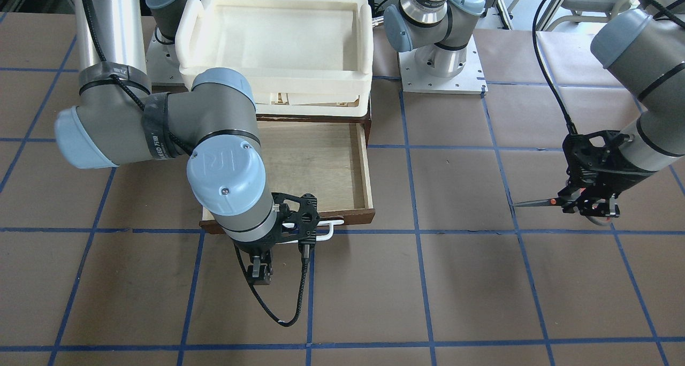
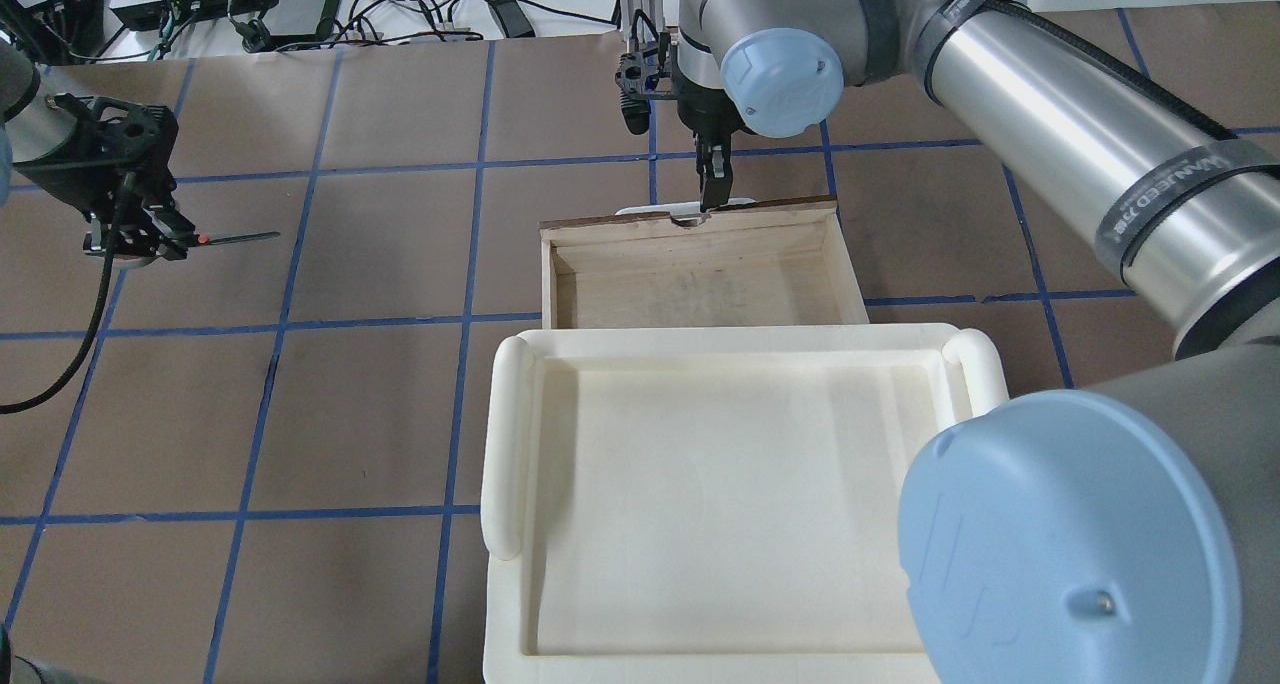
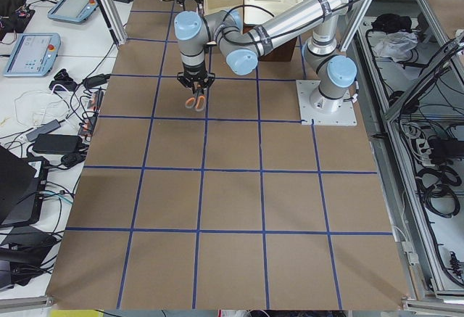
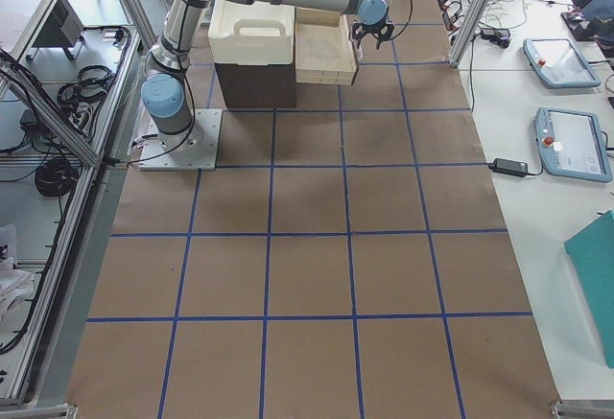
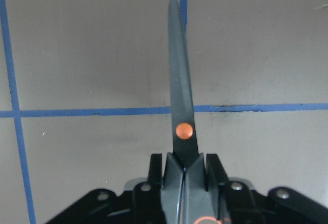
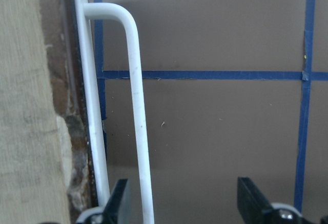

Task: Place scissors in drawer with both arms

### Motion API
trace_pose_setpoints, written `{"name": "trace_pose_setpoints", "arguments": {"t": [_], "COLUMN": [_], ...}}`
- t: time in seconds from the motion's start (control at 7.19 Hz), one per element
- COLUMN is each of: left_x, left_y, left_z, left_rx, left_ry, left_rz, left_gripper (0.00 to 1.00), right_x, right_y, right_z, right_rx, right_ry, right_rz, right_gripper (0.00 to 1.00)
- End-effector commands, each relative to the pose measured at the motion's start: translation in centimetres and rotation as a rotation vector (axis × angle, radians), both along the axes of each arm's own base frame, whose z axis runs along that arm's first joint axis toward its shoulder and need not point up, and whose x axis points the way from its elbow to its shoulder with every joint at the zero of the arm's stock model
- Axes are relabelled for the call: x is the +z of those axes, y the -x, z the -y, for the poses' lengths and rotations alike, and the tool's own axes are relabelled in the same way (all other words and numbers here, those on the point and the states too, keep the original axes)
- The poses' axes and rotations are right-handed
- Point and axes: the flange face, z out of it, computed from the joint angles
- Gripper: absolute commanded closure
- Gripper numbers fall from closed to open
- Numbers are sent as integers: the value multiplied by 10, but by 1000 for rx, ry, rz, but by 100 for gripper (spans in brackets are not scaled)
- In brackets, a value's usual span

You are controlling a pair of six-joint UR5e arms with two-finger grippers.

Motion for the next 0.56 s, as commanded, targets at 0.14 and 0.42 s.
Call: {"name": "trace_pose_setpoints", "arguments": {"t": [0.14, 0.42], "left_x": [34, 51], "left_y": [92, 155], "left_z": [-16, -27], "left_rx": [-67, -21], "left_ry": [-3, -6], "left_rz": [2, 3], "left_gripper": [91, 91], "right_x": [121, 170], "right_y": [74, 128], "right_z": [-25, -72], "right_rx": [-182, -408], "right_ry": [133, 68], "right_rz": [34, 14], "right_gripper": [0, 0]}}
